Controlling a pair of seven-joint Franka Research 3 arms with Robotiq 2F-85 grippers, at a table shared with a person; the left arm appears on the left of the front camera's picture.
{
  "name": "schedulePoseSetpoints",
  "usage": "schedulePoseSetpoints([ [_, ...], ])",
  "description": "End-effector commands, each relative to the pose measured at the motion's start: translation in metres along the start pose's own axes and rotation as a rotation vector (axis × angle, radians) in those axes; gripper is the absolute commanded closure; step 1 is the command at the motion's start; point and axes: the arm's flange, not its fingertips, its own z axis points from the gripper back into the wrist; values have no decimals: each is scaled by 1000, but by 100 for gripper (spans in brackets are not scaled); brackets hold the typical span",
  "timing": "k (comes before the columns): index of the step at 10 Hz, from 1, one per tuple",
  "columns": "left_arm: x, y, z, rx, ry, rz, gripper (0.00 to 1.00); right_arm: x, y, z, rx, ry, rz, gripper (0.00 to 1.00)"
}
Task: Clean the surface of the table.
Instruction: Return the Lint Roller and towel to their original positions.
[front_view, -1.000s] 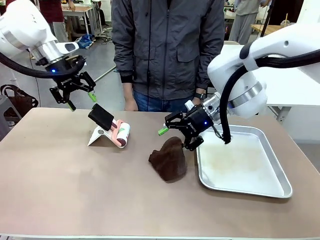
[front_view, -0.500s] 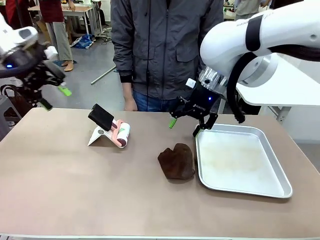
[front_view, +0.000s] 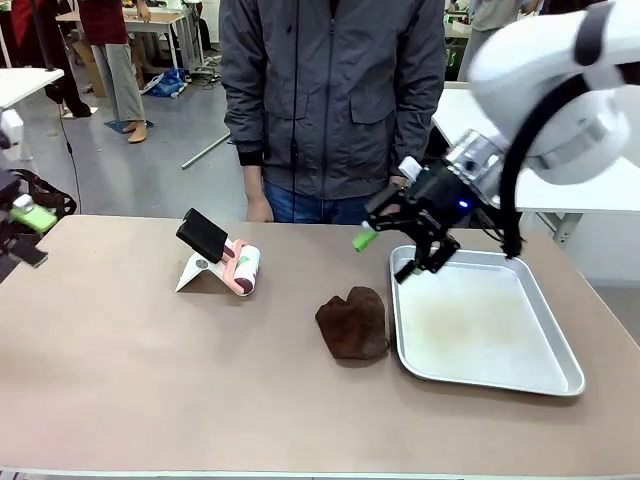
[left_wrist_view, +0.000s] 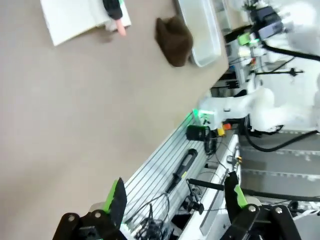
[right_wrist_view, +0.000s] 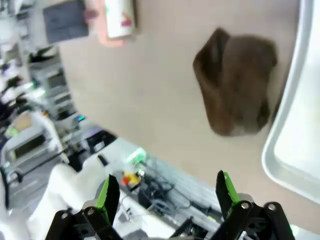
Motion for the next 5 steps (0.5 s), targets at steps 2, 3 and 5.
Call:
schedulePoseSetpoints([
  [2, -31, 19, -3, -153, -111, -30, 0, -55, -53, 32, 209, 55, 103, 0],
  [3, -33, 24, -7, -153, -146, 1, 0, -68, -69, 42, 271, 45, 127, 0],
  [5, -34, 33, -12, -151, -286, 46, 0, -92, -103, 61, 360, -2, 148, 0],
])
